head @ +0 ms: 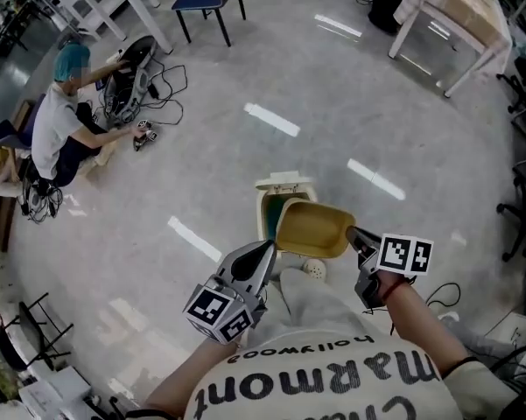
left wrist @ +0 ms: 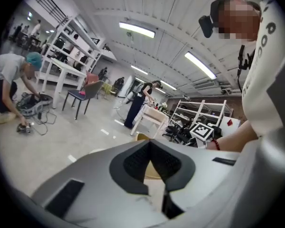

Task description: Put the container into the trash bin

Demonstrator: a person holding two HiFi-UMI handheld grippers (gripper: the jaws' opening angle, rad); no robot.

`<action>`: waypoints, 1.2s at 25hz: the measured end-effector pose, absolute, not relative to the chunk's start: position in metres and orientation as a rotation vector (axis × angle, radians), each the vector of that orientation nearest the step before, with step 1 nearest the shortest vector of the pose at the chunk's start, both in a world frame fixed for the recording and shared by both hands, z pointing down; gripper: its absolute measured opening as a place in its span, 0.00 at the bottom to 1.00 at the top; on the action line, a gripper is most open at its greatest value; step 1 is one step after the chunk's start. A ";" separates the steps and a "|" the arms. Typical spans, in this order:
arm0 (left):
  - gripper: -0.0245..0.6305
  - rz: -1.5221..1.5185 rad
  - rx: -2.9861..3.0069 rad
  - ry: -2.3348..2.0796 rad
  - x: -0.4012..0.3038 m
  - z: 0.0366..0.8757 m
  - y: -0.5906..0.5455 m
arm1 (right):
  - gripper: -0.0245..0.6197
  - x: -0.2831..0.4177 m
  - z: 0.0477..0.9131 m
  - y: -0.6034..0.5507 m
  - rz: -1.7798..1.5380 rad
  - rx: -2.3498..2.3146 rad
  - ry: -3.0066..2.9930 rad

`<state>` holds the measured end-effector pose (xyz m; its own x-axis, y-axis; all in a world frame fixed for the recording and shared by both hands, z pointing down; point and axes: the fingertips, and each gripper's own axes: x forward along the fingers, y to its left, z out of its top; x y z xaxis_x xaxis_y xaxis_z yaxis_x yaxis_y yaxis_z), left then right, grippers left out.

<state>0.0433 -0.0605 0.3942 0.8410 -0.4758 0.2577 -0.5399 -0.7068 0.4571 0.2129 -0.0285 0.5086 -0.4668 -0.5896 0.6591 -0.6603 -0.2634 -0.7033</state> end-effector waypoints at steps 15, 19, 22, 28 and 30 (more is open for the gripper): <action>0.02 0.478 2.359 -0.780 -0.003 0.554 -0.051 | 0.05 0.168 0.673 -0.064 1.764 1.484 -1.626; 0.02 0.509 2.343 -0.770 -0.018 0.583 -0.063 | 0.05 0.166 0.713 -0.072 1.741 1.539 -1.520; 0.02 0.543 2.315 -0.760 -0.026 0.606 -0.064 | 0.05 0.165 0.741 -0.069 1.743 1.568 -1.426; 0.02 0.534 2.253 -0.790 -0.041 0.634 -0.071 | 0.06 0.164 0.773 -0.075 1.759 1.633 -1.298; 0.02 0.565 2.267 -0.766 -0.045 0.640 -0.071 | 0.06 0.162 0.778 -0.079 1.743 1.628 -1.288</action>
<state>-0.0449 -0.0713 0.6398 0.7340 -0.3649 0.5728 -0.6550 -0.6031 0.4551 0.1618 -0.0790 0.7780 -0.2199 -0.2764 0.9355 -0.8134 -0.4775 -0.3323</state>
